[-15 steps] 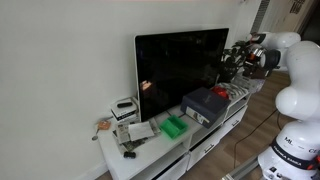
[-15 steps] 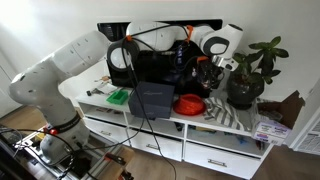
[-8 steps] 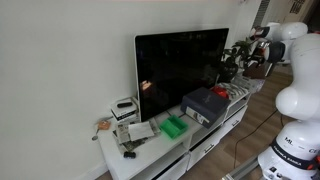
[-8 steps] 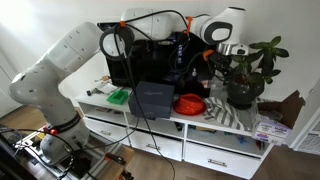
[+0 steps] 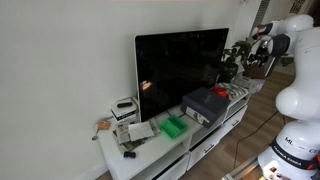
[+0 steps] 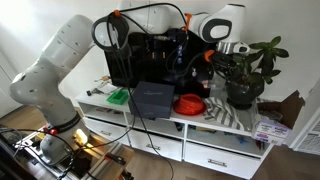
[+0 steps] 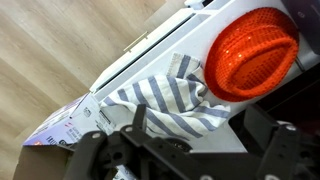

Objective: Move the orange hat from the box to the table

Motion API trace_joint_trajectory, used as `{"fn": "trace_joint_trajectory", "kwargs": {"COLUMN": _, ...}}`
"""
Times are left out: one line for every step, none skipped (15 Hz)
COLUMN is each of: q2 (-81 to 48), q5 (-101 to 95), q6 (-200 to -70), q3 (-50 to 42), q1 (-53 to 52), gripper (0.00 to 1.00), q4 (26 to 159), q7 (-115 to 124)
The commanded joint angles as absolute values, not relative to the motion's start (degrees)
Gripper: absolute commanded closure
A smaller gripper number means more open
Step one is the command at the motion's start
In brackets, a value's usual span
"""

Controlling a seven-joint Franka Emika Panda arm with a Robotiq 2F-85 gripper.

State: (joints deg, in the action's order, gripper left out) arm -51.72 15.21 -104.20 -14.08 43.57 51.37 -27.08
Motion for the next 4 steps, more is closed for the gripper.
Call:
{"fn": "trace_joint_trajectory", "kwargs": {"q2": -51.72, "q5": 15.19, "q6": -104.26, "q3": -14.08, "q1": 43.5, "gripper": 0.0, "q4": 51.49, "q7": -27.1}}
{"fn": "trace_joint_trajectory", "kwargs": {"q2": -51.72, "q5": 15.18, "q6": -104.37, "q3": -14.1, "q1": 43.43, "gripper": 0.0, "q4": 51.62, "q7": -27.1}}
{"fn": "trace_joint_trajectory", "kwargs": {"q2": -51.71, "q5": 15.16, "q6": -104.51, "q3": -14.13, "q1": 43.39, "gripper": 0.0, "q4": 51.72, "q7": -27.12}}
{"fn": "trace_joint_trajectory", "kwargs": {"q2": -51.7, "q5": 15.15, "q6": -104.57, "q3": -14.15, "q1": 43.36, "gripper": 0.0, "q4": 51.8, "q7": -27.14}}
